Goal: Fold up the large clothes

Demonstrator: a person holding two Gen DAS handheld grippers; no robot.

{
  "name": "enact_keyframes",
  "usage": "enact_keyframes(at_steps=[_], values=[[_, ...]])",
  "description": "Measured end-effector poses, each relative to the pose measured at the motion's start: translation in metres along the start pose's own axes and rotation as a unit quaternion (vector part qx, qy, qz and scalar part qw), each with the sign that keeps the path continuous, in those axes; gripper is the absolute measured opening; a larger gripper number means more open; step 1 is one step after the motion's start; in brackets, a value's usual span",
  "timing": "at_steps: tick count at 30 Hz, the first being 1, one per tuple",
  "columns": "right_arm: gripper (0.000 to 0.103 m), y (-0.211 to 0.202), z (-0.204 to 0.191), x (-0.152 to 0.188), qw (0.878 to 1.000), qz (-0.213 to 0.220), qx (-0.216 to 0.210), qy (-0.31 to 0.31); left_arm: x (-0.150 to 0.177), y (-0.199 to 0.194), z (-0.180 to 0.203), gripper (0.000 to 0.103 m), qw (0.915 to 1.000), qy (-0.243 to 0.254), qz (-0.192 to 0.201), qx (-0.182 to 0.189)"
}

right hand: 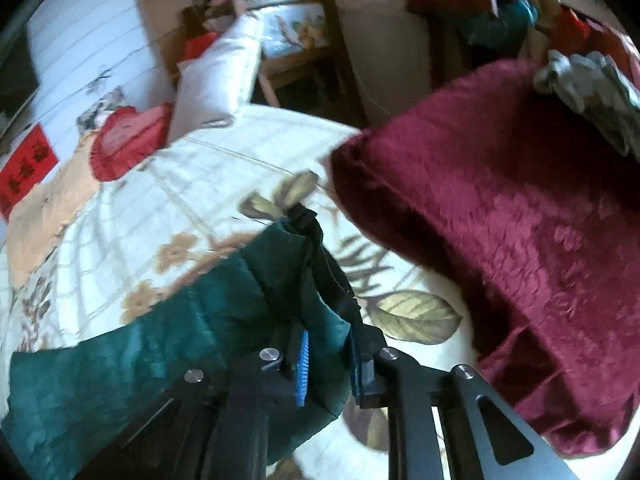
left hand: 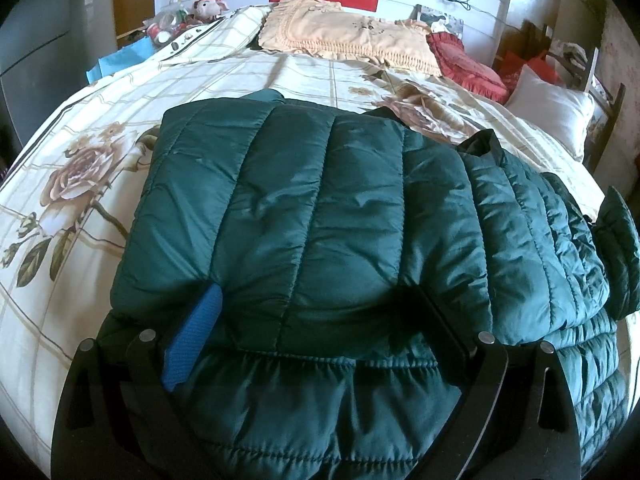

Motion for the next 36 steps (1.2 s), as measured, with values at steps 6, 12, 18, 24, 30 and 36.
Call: enact_keyframes(at_steps=[6, 12, 18, 24, 30, 36], values=[[0.014, -0.06, -0.038, 0.004, 0.996, 0.025, -0.071, -0.04, 0.0, 0.0, 0.0, 0.096, 1.0, 0.0, 0.0, 0.0], [0.014, -0.103, -0.079, 0.021, 0.989, 0.029, -0.123, -0.08, 0.0, -0.002, 0.001, 0.096, 1.0, 0.002, 0.001, 0.002], [0.014, -0.135, -0.118, 0.047, 0.978, 0.025, -0.166, -0.12, -0.003, -0.023, -0.001, 0.096, 0.9995, 0.032, 0.007, 0.003], [0.014, -0.16, -0.154, 0.069, 0.967, 0.025, -0.2, -0.156, 0.0, -0.054, -0.012, 0.096, 0.9984, 0.049, 0.026, 0.001], [0.014, -0.173, -0.187, 0.096, 0.956, 0.011, -0.224, -0.189, 0.011, -0.067, -0.032, 0.096, 0.9995, 0.017, 0.018, 0.02], [0.014, -0.184, -0.22, 0.125, 0.943, -0.01, -0.246, -0.223, 0.015, -0.083, -0.047, 0.096, 0.9992, -0.003, 0.031, 0.024]])
Point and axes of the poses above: each gripper's, at about its wrist camera, not at the fingertips, and y roughly the way its jaws point, z to its right, x to its underside, the point moved 6 cm from there along y, roughly the way its jaws point, and after that the axes turned 12 degrees about y, right-handed, at the moved point
